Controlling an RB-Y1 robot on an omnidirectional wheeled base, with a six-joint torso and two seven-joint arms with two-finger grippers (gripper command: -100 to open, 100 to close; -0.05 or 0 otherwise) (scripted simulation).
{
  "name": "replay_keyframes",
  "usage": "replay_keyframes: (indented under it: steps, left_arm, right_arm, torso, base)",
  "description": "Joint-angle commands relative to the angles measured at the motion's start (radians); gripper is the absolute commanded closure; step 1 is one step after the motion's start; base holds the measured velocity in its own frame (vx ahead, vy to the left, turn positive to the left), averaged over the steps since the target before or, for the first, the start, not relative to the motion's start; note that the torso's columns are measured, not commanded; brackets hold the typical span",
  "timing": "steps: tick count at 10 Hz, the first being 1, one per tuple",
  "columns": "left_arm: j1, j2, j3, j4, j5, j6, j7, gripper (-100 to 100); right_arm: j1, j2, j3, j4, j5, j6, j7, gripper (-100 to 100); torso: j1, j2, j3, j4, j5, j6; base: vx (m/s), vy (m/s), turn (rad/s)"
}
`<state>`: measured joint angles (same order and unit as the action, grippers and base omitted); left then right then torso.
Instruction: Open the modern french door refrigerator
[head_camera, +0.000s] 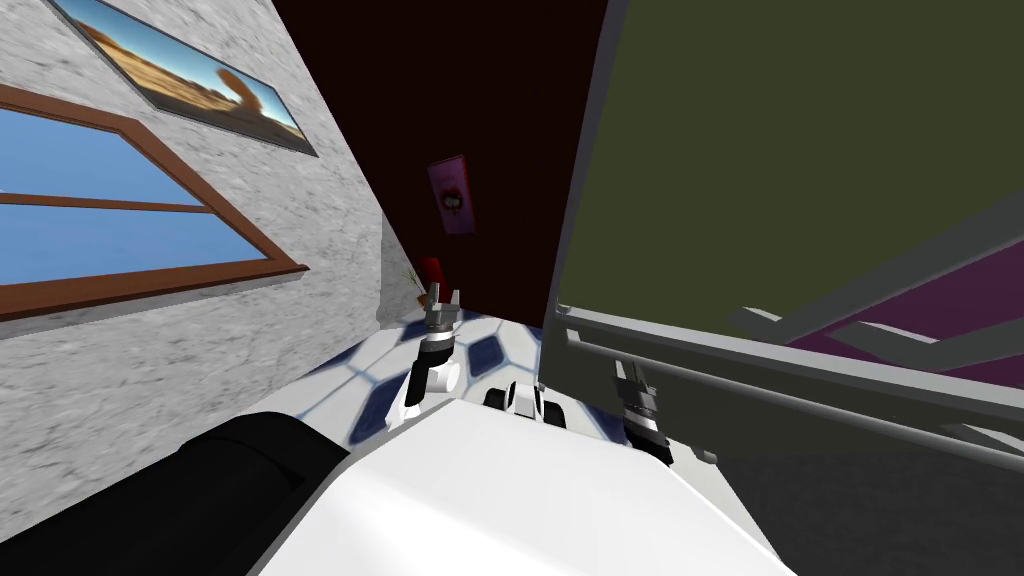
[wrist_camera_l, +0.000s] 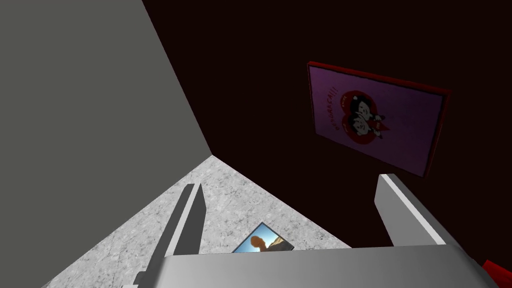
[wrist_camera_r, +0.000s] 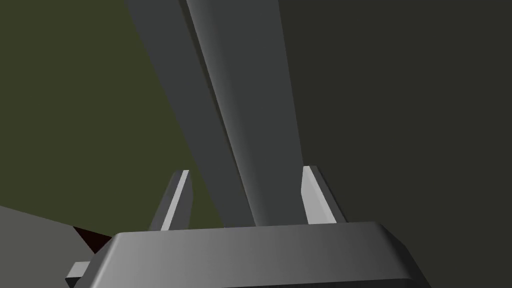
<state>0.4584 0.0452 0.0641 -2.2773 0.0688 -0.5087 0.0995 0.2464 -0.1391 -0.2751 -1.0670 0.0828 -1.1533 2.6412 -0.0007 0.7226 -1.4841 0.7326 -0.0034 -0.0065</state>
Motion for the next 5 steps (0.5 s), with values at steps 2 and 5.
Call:
replay_keyframes:
  steps: [2, 5]
  left_arm:
    - [0.0, 0.0, 0.0, 0.0, 0.0, 0.0, 0.0, 0]
    - [0.0, 0.0, 0.0, 0.0, 0.0, 0.0, 0.0, 0]
  right_arm:
    - [0.027, 0.038, -0.007, -0.02, 0.016, -0.03, 0.051, -100]
    - [0.032, 0.08, -0.009, -0.027, 0.018, -0.039, 0.137, -100]
  torso:
    - [0.002, 0.014, 0.007, 0.005, 0.003, 0.006]
    - [-0.004, 0.02, 0.011, 0.007, 0.002, 0.007]
  base:
    - [0.074, 0.142, 0.017]
    - [0.016, 0.03, -0.001]
